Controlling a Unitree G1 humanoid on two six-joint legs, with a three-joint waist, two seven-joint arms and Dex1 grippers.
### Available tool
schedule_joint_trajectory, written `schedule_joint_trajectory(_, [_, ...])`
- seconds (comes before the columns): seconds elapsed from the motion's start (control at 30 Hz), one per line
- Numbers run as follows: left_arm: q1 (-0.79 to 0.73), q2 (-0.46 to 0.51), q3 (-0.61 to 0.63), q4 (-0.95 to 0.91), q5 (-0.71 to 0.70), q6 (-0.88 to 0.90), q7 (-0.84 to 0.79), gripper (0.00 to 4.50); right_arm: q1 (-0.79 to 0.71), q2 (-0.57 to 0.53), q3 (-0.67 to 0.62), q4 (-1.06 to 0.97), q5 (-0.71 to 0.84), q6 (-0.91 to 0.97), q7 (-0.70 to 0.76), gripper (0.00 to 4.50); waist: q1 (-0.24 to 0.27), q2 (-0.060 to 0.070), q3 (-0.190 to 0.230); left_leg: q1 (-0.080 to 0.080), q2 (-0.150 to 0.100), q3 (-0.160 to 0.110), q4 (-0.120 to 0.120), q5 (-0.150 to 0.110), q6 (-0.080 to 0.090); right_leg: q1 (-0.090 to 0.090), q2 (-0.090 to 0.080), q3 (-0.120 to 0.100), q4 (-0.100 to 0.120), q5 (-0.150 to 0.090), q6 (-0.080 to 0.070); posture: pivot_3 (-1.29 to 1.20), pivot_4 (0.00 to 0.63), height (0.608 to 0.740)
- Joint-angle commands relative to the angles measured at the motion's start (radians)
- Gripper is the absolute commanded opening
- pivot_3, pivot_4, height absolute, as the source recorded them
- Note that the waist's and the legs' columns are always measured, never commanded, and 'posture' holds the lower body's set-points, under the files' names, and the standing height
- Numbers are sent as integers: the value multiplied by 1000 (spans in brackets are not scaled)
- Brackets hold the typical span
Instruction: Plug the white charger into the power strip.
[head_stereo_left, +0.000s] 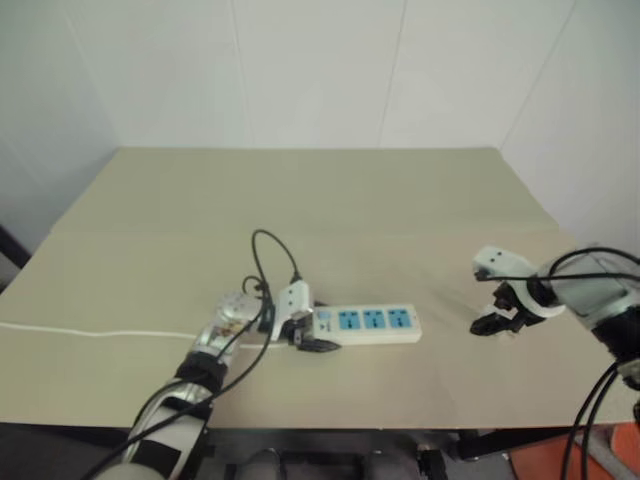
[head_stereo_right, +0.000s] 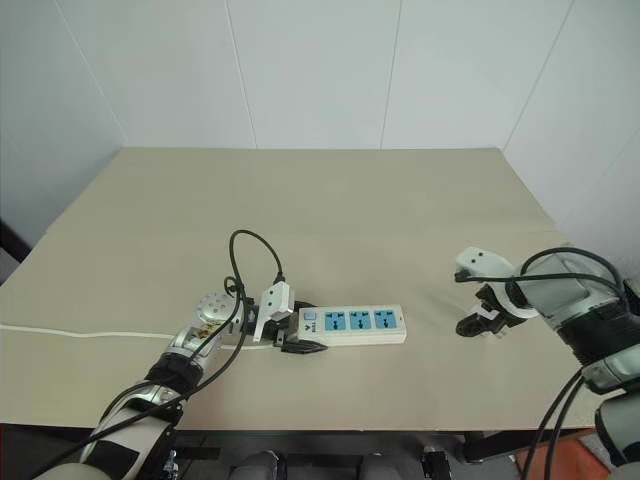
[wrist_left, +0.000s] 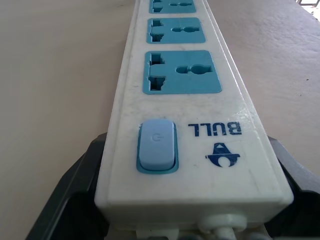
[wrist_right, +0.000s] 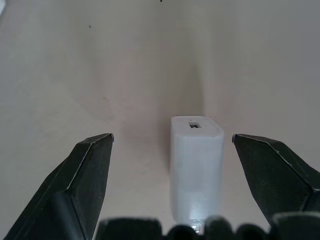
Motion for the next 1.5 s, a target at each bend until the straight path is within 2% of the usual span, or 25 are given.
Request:
schedule_joint_trajectory(0.03, [4,-2,-31,-6,3,2,-20,3333,-34,13,-12,32,-39,-37,8,4500,-1,0,0,0,0,0,0,0,0,0,0,0,0,0,0,0,150,740])
schedule_joint_trajectory(0.6, [14,10,-49,-29,10,15,-27,3333,-24,64,19,73,-129,-69,67,4500,-2,0,0,1,0,0,0,0,0,1,0,0,0,0,0,0,150,740])
schedule_joint_trajectory(0.73, [20,14,-54,-40,9,22,-25,3333,-18,75,14,74,-142,-78,80,3593,-3,0,0,1,0,0,0,0,0,1,0,0,0,0,0,0,150,740])
schedule_joint_trajectory(0.9, [24,17,-53,-47,9,27,-20,3333,-16,78,10,68,-152,-78,89,1807,-3,0,0,2,0,0,0,0,0,2,0,0,0,0,0,0,150,740])
schedule_joint_trajectory(0.97, [24,18,-52,-47,9,28,-19,3333,-14,80,6,63,-153,-75,89,1225,-3,0,0,2,0,0,0,0,0,2,0,0,0,0,0,0,150,740])
schedule_joint_trajectory(1.27, [4,25,-49,-26,11,20,-24,3333,-8,74,-46,24,-133,-60,76,1201,-4,0,0,2,0,0,0,0,0,2,0,0,1,0,0,0,150,740])
schedule_joint_trajectory(1.37, [-3,28,-48,-20,12,17,-29,3333,-21,92,-130,3,-89,-74,55,1201,-5,0,0,2,0,0,0,0,0,2,0,0,1,0,0,0,150,740])
schedule_joint_trajectory(1.5, [-9,34,-47,-12,11,11,-37,3333,-26,160,-365,-75,57,-100,17,1201,-6,0,0,2,0,0,0,0,0,2,0,0,1,0,-1,0,150,740])
